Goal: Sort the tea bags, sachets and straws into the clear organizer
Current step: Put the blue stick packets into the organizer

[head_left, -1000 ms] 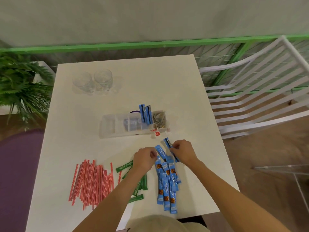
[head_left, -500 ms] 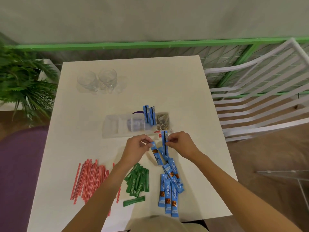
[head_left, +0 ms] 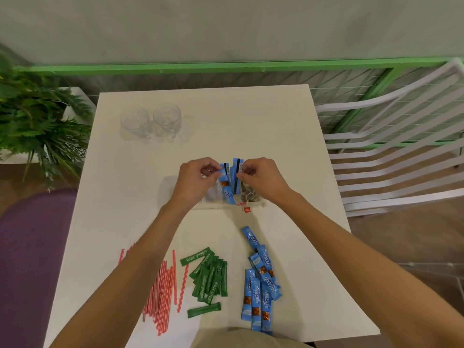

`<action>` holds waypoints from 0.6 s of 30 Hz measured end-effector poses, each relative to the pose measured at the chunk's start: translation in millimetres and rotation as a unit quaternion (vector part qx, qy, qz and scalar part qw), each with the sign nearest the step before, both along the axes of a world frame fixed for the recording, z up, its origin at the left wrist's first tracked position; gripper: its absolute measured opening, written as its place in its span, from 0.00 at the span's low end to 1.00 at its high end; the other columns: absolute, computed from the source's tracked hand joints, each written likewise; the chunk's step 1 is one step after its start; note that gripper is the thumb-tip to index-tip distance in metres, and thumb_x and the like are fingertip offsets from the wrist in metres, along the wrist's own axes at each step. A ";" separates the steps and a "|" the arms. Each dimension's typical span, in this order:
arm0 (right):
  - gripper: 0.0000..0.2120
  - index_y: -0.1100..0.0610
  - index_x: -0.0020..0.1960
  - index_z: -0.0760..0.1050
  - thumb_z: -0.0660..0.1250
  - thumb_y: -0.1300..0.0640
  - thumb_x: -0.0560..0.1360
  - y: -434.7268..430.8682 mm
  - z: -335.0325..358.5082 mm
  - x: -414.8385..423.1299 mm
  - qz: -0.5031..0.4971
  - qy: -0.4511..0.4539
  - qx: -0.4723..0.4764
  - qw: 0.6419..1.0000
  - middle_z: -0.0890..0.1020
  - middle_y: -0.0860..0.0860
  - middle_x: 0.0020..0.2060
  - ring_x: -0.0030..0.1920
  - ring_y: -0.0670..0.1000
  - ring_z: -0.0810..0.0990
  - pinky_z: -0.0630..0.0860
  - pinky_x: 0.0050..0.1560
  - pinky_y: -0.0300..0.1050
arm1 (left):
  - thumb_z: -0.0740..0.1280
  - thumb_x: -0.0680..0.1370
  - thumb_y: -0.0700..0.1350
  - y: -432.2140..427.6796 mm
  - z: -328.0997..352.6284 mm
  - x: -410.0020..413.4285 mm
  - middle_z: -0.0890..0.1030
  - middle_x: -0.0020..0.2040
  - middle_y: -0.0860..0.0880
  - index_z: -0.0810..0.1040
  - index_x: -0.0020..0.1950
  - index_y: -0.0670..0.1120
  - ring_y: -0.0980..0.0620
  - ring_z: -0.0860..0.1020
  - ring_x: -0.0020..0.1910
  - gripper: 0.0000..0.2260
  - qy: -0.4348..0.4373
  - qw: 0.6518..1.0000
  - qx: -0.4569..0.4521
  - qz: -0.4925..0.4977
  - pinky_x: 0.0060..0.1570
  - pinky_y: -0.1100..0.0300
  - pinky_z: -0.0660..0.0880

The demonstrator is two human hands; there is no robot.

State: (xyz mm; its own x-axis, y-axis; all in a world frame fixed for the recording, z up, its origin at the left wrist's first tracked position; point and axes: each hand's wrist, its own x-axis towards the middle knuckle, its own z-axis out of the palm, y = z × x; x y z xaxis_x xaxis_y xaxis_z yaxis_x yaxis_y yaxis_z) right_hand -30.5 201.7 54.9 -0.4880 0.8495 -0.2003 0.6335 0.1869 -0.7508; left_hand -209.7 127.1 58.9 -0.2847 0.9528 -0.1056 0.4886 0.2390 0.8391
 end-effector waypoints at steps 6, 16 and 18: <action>0.03 0.62 0.41 0.80 0.70 0.63 0.73 19.4 -7.3 -16.8 0.041 -0.053 -0.001 0.998 0.81 0.54 0.36 0.36 0.51 0.78 0.74 0.37 0.38 | 0.72 0.73 0.38 23.5 -8.6 -4.0 0.83 0.39 0.51 0.82 0.43 0.48 0.53 0.80 0.38 0.05 0.040 0.999 -0.014 -0.026 0.39 0.71 0.72; 0.05 0.61 0.43 0.78 0.65 0.61 0.74 20.9 -23.4 -22.4 0.103 -0.173 0.058 0.978 0.83 0.56 0.38 0.42 0.58 0.79 0.74 0.48 0.49 | 0.71 0.72 0.39 30.1 -32.5 -4.6 0.83 0.42 0.51 0.83 0.44 0.49 0.51 0.80 0.38 0.05 0.083 0.995 -0.043 -0.046 0.44 0.54 0.78; 0.05 0.60 0.43 0.78 0.64 0.60 0.74 20.7 -26.4 -20.8 0.109 -0.184 0.064 0.975 0.83 0.54 0.39 0.43 0.57 0.79 0.72 0.49 0.48 | 0.72 0.72 0.39 29.5 -34.0 -3.7 0.82 0.43 0.51 0.83 0.44 0.49 0.53 0.77 0.37 0.05 0.101 0.993 -0.033 -0.044 0.40 0.58 0.75</action>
